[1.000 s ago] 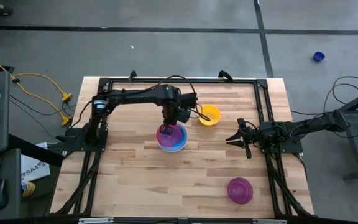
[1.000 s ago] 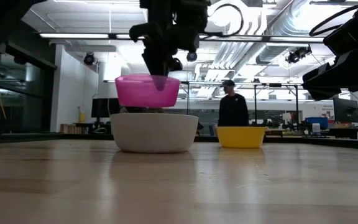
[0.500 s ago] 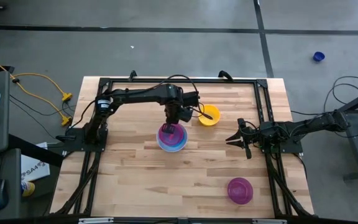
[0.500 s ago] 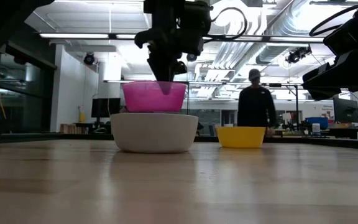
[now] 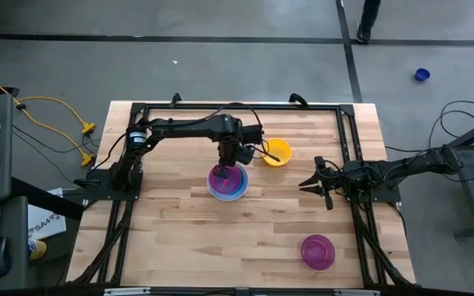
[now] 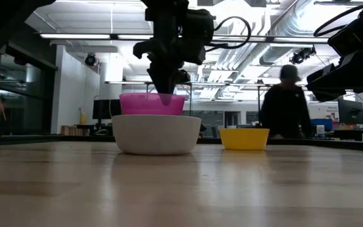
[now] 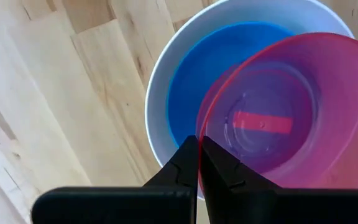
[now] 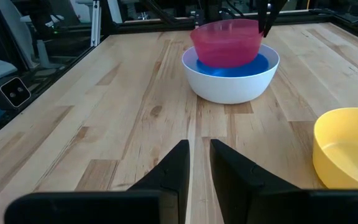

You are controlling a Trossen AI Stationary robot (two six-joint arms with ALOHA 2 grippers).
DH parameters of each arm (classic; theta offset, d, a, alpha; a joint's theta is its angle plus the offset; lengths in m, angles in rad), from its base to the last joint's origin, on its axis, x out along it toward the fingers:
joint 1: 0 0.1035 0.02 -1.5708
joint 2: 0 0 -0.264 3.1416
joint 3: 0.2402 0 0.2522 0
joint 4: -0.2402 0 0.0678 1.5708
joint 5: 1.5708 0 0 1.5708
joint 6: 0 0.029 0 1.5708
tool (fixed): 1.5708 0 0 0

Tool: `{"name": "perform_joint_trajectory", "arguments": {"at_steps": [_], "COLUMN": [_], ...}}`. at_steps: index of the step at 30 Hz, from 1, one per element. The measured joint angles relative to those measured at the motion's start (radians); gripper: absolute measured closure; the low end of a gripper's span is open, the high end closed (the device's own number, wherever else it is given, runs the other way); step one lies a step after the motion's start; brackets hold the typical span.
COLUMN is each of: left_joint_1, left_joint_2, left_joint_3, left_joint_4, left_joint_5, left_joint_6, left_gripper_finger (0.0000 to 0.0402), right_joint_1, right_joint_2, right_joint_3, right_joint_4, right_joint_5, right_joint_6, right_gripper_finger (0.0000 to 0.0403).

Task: Nest bowls inside each other
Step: Stack the pink bowl on top of the blue bowl

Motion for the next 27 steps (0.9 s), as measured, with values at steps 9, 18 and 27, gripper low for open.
{"name": "perform_joint_trajectory", "arguments": {"at_steps": [9,18,27], "left_joint_1": [0.0,0.0,0.0], "left_joint_2": [0.035,0.033,0.033], "left_joint_3": [-0.002,0.0,0.0], "left_joint_4": [0.011,0.004,0.005], "left_joint_5": [0.001,0.001,0.041], "left_joint_6": [0.014,0.013,-0.006], "left_gripper_finger": [0.0402,0.0395,0.0384], "right_joint_1": [0.0,0.0,0.0], "right_joint_2": [0.0,0.0,0.0], "right_joint_3": [0.0,0.0,0.0], "right_joint_4": [0.0,0.0,0.0], "right_joint_5": [0.0,0.0,0.0], "right_joint_6": [0.0,0.0,0.0], "right_gripper_finger": [0.0346,0.0346,0.0346]}}
